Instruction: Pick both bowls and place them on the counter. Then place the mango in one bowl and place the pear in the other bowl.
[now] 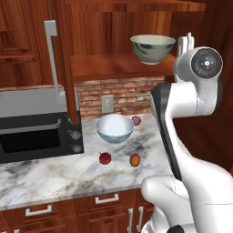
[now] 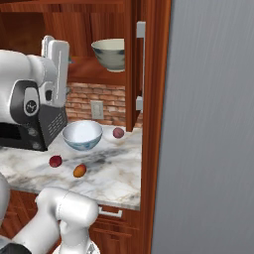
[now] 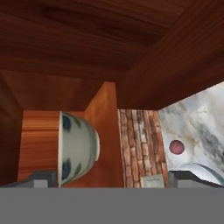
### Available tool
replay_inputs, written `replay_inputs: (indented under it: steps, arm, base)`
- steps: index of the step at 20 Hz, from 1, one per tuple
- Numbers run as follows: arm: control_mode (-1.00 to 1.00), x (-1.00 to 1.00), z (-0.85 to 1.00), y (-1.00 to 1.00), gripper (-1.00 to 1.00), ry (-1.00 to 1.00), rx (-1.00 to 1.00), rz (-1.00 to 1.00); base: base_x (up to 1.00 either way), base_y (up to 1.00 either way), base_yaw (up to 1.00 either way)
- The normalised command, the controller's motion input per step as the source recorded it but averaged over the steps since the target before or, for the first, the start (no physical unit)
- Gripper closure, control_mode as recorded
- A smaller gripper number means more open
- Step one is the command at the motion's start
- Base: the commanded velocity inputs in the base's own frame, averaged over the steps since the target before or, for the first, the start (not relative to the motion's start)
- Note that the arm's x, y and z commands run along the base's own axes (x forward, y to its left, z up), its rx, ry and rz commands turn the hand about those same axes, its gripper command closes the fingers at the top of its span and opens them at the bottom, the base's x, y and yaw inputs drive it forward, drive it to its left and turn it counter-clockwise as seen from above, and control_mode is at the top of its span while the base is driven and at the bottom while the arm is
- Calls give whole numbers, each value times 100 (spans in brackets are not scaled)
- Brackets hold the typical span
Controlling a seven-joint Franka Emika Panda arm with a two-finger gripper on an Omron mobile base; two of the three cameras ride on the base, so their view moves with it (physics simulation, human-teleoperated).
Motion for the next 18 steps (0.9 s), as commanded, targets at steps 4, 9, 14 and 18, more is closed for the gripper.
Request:
replay_inputs:
  steps: [4,9,14,18]
  arm:
    - [-100,31,31,3,-100,1,-2,-3]
    - [-100,34,8,0,-100,-8,-10,-12]
    - [-100,46,-10,1,-100,0,-10,-11]
    - [-100,53,0,0,-100,2,-3,-3]
  base:
    - [0,0,0]
    - [0,0,0]
    - [0,0,0]
    - [0,0,0]
